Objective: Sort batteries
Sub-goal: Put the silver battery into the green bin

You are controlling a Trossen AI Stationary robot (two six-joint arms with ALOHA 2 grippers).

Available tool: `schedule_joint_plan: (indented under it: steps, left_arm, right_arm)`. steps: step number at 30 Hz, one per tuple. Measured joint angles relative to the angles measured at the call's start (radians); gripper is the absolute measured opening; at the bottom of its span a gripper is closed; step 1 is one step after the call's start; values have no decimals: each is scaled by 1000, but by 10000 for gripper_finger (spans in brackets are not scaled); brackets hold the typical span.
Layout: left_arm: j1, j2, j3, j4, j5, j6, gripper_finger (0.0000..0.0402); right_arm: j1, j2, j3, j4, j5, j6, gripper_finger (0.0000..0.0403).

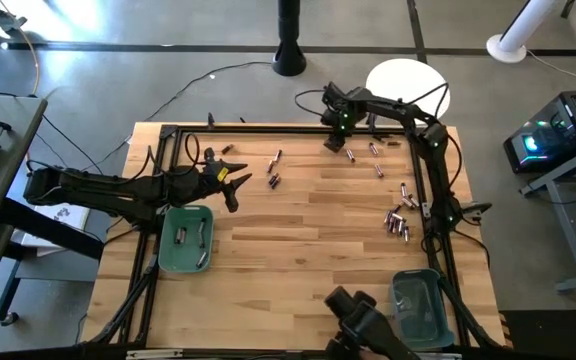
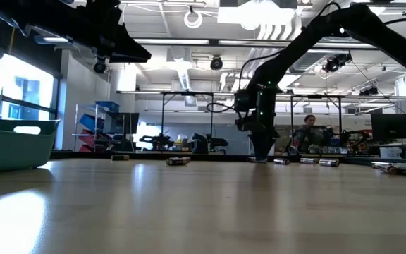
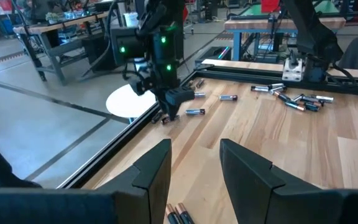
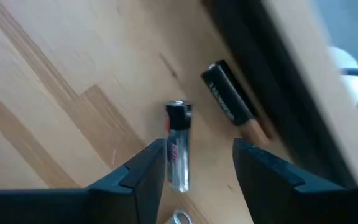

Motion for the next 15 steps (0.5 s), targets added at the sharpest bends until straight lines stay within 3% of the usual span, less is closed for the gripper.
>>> schedule_joint_plan:
  steps: [7,13,15]
  left_arm:
    - [0,0,0,1,0,0,129]
    - [0,0,0,0,0,-12,129]
    - [0,0,0,-3,0,-17,129]
  right_arm:
    - [40,22,2,9,50,-6,161]
    - [56,23,3,5,53,-17,41]
    - [60,23,4,-6,54,-37,20]
